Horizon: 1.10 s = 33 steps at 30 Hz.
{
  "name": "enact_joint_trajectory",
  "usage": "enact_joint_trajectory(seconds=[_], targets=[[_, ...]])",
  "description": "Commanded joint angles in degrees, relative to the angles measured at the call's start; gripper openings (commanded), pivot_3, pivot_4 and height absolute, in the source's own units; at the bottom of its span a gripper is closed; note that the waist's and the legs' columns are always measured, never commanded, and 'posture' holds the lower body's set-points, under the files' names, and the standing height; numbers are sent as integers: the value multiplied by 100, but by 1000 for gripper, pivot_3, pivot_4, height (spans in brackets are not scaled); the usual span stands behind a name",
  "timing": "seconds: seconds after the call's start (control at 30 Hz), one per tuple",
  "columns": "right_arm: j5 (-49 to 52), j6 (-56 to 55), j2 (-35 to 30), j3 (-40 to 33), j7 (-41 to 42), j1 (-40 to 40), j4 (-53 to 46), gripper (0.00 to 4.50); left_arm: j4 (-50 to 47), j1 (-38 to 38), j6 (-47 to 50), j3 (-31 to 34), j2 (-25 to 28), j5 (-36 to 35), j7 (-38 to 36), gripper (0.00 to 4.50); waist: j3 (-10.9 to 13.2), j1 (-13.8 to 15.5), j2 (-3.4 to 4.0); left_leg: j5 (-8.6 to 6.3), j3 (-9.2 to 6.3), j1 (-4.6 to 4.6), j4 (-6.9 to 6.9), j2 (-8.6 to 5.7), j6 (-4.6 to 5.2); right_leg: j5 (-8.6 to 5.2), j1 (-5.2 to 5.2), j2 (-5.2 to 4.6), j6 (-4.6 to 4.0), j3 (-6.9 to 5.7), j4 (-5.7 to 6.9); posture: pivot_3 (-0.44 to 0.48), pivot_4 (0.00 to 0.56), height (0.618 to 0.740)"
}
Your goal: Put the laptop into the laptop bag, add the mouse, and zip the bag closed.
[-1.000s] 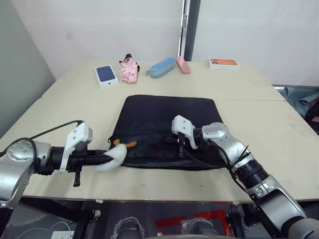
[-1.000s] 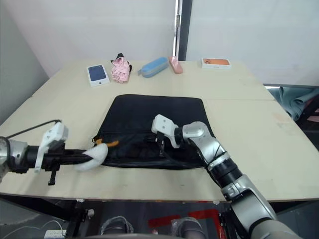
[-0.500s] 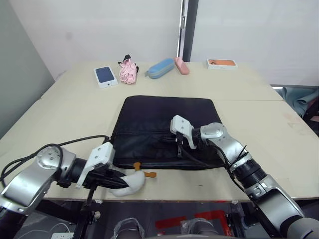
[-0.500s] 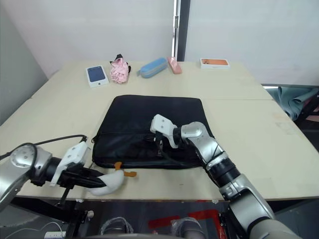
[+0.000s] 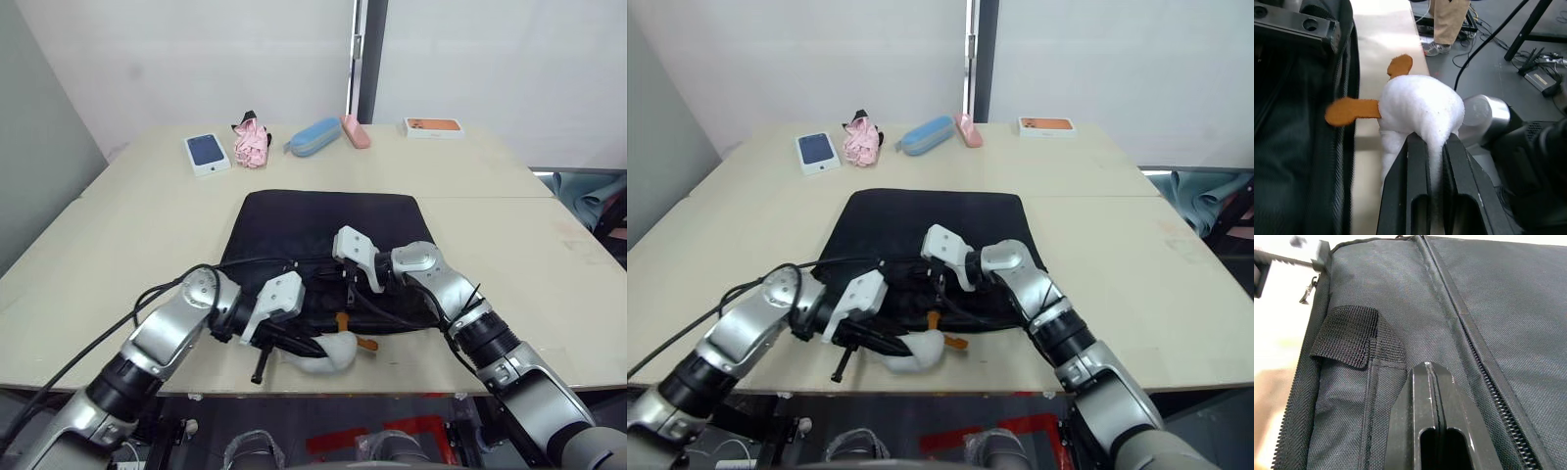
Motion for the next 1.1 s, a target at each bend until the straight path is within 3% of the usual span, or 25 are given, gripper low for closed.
enact_joint_trajectory(seconds=[0.03,0.43,0.7,0.73,1.03,1.1], targets=[[-209,249,-22,139,-43,113,387,0,116,-247,-443,-333,-242,275,-107,67,0,-3,0,0,2,0,0,0,0,0,0,0,0,2,-1,0,150,740],[-201,264,16,148,-17,84,459,0,1365,-824,-1996,-946,-765,1166,-448,67,-8,1,4,0,7,3,0,-2,1,1,1,-1,0,8,3,0,150,740],[-220,216,-33,109,3,60,538,0,1208,-905,-1672,-767,-778,960,-511,67,-13,12,7,0,12,6,0,-3,2,1,1,-3,-1,11,5,0,150,740],[-221,215,-35,106,2,60,541,0,1125,-880,-1556,-723,-743,897,-512,823,-13,13,7,0,12,6,0,-3,2,1,1,-3,-1,11,6,0,150,740],[-223,211,-15,97,-12,50,561,0,78,-722,-475,-219,-189,359,-416,3993,-11,1,9,0,11,5,-3,-2,2,0,-1,-2,0,11,6,0,150,740],[-217,222,-14,93,-11,58,550,0,-205,-620,-275,-50,9,228,-366,4479,-11,-5,10,-1,11,5,-3,-2,2,0,-2,-2,0,11,6,0,150,740]])
